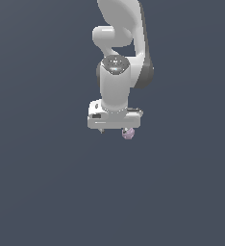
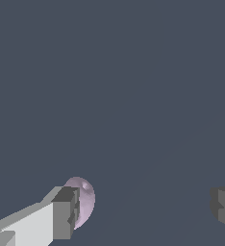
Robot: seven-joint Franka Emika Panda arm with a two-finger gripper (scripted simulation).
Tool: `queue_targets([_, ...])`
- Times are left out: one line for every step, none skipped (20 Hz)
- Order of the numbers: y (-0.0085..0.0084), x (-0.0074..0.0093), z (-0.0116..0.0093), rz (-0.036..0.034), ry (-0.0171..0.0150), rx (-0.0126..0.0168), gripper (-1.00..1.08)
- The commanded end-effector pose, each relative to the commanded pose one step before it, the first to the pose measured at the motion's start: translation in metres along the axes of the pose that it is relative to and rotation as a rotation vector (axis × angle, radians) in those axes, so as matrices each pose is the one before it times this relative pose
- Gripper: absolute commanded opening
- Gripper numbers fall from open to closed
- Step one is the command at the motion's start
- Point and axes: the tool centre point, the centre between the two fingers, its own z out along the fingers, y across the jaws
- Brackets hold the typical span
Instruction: Pick up the object and move it to a goal position.
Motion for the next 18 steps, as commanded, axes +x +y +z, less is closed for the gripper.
queue_targets([0.00001,0.00000,0.00000,0.00000,0.00000,0.00000,1.00])
queue_targets([-0.00003,-0.00016,0.00032,0.00080,-0.00076,0.00045,1.00])
queue_targets([-0.00022,-0.00050,0.00080,0.00212,-0.00200,0.00122,1.00])
queue_targets([-0.00032,-0.00081,0.00133,0.00348,-0.00332,0.00201,1.00])
queue_targets([-0.00039,-0.00110,0.00185,0.00475,-0.00464,0.00281,1.00])
queue_targets([-0.00045,-0.00136,0.00231,0.00580,-0.00587,0.00354,1.00])
queue_targets([-0.00042,-0.00134,0.00225,0.00545,-0.00587,0.00354,1.00])
queue_targets([-0.00025,-0.00101,0.00173,0.00391,-0.00465,0.00281,1.00])
queue_targets([-0.00012,-0.00066,0.00115,0.00228,-0.00324,0.00196,1.00])
queue_targets([0.00000,-0.00033,0.00059,0.00081,-0.00183,0.00111,1.00])
queue_targets([0.00022,-0.00011,-0.00020,0.00000,0.00000,0.00000,1.00])
queue_targets([-0.00012,0.00022,0.00004,-0.00096,0.00015,-0.00010,1.00])
queue_targets([-0.00011,0.00012,-0.00003,0.00025,0.00055,-0.00033,1.00])
queue_targets([-0.00020,-0.00012,-0.00006,0.00165,0.00067,-0.00039,1.00])
queue_targets([-0.00038,-0.00024,0.00030,0.00276,0.00016,-0.00008,1.00])
queue_targets([-0.00054,-0.00037,0.00049,0.00391,-0.00001,0.00003,1.00])
queue_targets([-0.00070,-0.00050,0.00065,0.00503,-0.00009,0.00009,1.00])
queue_targets([-0.00081,-0.00061,0.00079,0.00618,-0.00008,0.00008,1.00])
